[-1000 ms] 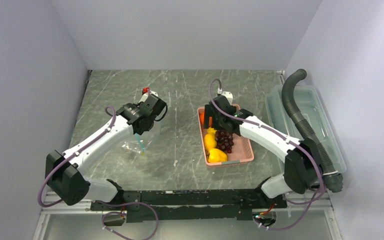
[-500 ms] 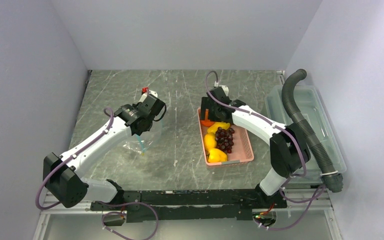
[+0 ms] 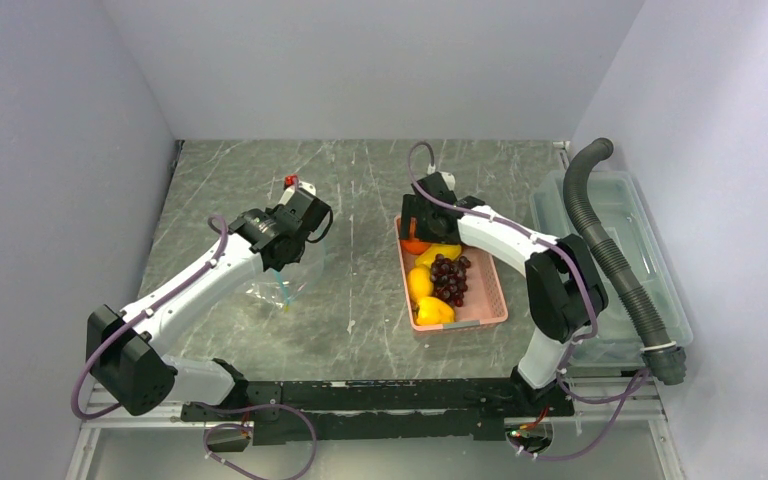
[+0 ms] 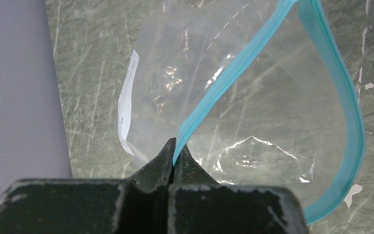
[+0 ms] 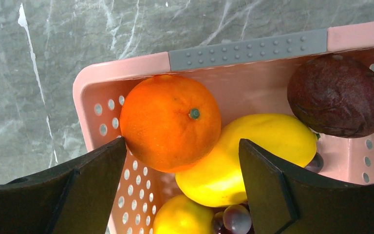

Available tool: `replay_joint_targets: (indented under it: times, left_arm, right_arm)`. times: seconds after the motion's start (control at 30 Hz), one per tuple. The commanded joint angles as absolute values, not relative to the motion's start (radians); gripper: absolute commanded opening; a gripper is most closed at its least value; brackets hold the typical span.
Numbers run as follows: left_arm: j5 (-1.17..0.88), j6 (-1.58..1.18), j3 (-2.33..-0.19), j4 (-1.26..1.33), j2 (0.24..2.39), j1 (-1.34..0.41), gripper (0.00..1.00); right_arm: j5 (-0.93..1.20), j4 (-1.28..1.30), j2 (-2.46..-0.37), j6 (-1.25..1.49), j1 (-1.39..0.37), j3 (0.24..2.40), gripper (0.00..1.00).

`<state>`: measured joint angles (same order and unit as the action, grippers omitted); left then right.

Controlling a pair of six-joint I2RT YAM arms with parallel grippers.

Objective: Place the food in the zip-top bag and seal the zipper
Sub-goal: Pick up the fake fruit from the bin.

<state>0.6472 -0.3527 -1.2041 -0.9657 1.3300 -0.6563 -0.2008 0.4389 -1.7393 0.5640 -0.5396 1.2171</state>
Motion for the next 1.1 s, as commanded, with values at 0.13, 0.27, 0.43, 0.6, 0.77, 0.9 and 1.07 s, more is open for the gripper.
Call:
replay_joint_targets:
  times: [0.13,0.27,0.43,0.6,0.77,0.9,1.07]
  left_arm:
    - [0.65,-0.346,-1.199,-0.946,1.305,-0.66,0.0]
    - [0.651,-0.345,-1.198,-0.946,1.309,-0.659,0.0]
    - [0.656,-0.347,-1.199,-0.949,1.314,-0.66,0.0]
    - [0.66,-0.347,-1.198,-0.95,1.319,-0.66,0.0]
    - [0.662,-0.348,-1.198,-0.951,1.319,-0.659,0.0]
    - [0.663,-0.35,-1.198,-0.953,1.32,-0.66,0.0]
    - [0.661,-0.35,-1.198,-0.952,1.315,-0.659,0.0]
  right_arm:
    - [-0.17,0.363,-1.765,0.544,-0.523,1.235,0.89]
    - [-0.151,0.339,-1.776,0.545,-0.52,1.215,0.89]
    - [-0.118,0.323,-1.786,0.544,-0.517,1.204,0.89]
    - [-0.11,0.323,-1.796,0.543,-0.517,1.198,0.88]
    - [-0.102,0.319,-1.8,0.544,-0.517,1.186,0.87]
    - [-0.099,0.32,-1.792,0.545,-0.515,1.176,0.82]
    - [-0.117,0.327,-1.75,0.543,-0.515,1.164,0.69]
